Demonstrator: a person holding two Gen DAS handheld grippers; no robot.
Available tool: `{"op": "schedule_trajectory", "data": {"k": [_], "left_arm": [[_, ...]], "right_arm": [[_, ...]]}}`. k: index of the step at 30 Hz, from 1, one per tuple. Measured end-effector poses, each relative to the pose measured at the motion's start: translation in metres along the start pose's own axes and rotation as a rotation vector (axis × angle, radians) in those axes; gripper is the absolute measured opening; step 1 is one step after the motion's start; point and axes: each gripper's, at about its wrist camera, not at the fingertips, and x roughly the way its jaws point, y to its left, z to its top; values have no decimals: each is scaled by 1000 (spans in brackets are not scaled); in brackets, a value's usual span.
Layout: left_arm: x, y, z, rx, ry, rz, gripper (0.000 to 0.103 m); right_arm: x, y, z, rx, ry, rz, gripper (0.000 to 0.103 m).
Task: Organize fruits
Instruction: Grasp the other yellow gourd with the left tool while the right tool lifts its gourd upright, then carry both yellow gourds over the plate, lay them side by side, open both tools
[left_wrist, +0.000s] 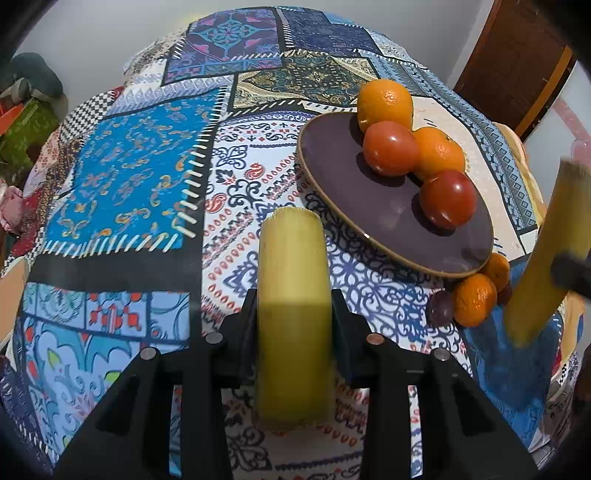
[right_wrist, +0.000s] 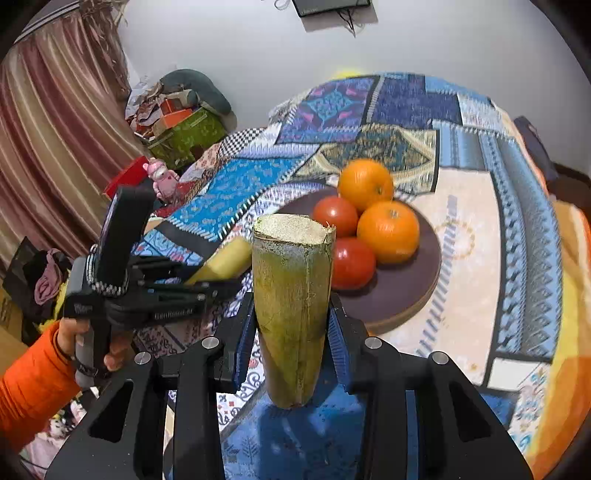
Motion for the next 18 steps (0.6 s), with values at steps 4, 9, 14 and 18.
{"op": "schedule_trajectory", "data": {"k": [4,9,14,18], "left_arm": [[-13,4,-7,-11,-24,5,36],[-34,10,-8,-34,-69,5,36],[-56,11,-3,-38,-131,5,36],[-69,8,1,-35,-173,-5,36]], "right_arm": [[-9,1,11,-22,-27,-18,34],[-13,2,28,-38,-52,-34,34],[2,5,45,-74,-31,-50,34],[26,10,55,-126,28,-71,34]]}}
